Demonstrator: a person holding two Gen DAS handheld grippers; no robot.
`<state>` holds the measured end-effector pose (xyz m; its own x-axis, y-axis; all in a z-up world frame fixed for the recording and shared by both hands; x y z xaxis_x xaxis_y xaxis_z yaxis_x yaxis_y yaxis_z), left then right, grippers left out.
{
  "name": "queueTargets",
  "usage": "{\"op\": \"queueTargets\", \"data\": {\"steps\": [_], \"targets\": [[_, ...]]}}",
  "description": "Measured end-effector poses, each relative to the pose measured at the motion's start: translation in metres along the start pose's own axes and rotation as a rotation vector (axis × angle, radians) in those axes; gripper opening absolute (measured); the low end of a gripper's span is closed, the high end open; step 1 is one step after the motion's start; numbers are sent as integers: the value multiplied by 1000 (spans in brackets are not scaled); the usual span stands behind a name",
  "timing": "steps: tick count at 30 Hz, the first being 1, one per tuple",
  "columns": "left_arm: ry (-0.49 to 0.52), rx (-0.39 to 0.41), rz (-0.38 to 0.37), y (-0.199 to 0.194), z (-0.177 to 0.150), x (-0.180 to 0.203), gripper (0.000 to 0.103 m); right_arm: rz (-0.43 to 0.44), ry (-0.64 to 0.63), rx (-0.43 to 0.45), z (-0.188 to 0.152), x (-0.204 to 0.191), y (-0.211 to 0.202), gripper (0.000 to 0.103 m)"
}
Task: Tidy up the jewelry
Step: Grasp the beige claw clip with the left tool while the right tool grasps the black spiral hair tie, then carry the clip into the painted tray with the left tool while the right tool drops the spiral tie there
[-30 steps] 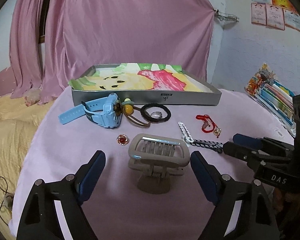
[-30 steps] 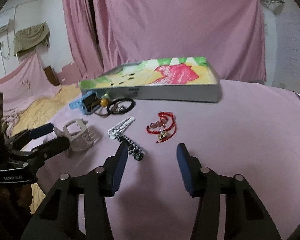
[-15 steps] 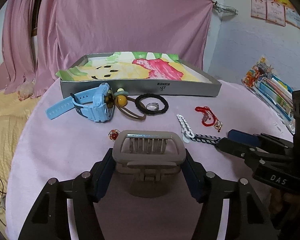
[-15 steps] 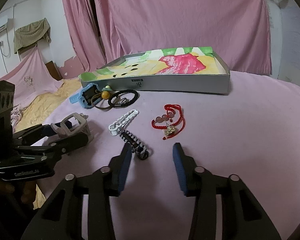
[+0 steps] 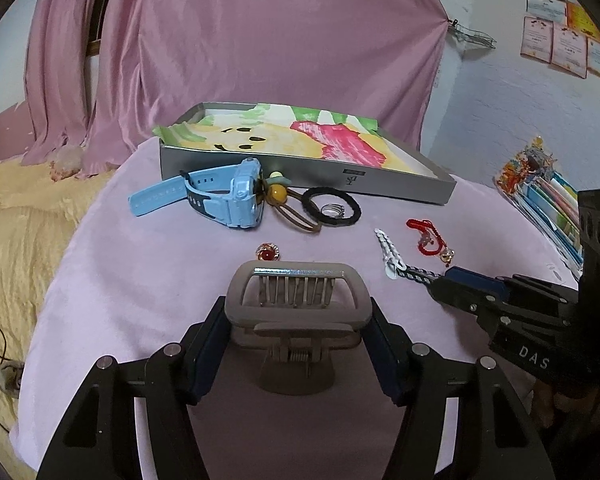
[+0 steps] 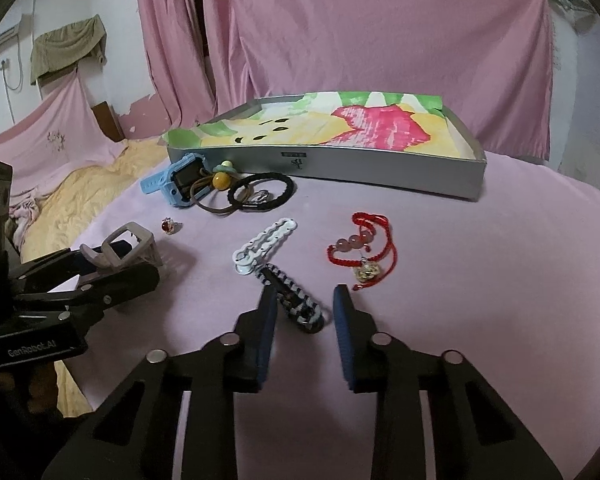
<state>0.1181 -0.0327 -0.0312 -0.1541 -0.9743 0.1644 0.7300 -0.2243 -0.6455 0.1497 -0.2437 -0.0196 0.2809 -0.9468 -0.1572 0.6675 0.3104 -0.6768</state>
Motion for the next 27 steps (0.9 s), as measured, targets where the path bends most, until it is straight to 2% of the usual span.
{"op": "queueTargets", "data": {"steps": [8, 17, 22, 27], "targets": [[-10, 2, -3, -3, -2, 0, 61, -3, -37, -9, -6, -11, -4, 16], [-28, 57, -31, -14, 2, 1, 61, 21, -16, 24, -15, -10, -19, 14], [-59, 91, -49, -19, 23, -5, 61, 36, -1, 103, -9, -7, -36, 14], [-108, 97, -48, -11, 57, -22, 61, 91, 54, 129, 11, 1, -41, 14]]}}
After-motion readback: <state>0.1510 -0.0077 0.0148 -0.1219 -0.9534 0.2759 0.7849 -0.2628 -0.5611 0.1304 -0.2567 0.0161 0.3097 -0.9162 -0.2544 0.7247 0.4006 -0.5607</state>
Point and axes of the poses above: each gripper's, at about its wrist camera, not at the fingertips, and y roughly the way its jaws point, x to its right, z to its top, the point moved 2 cm from there along y, roughly the way its jaws point, and after that the axes turned 2 degrees about z, right-handed, at the moved point
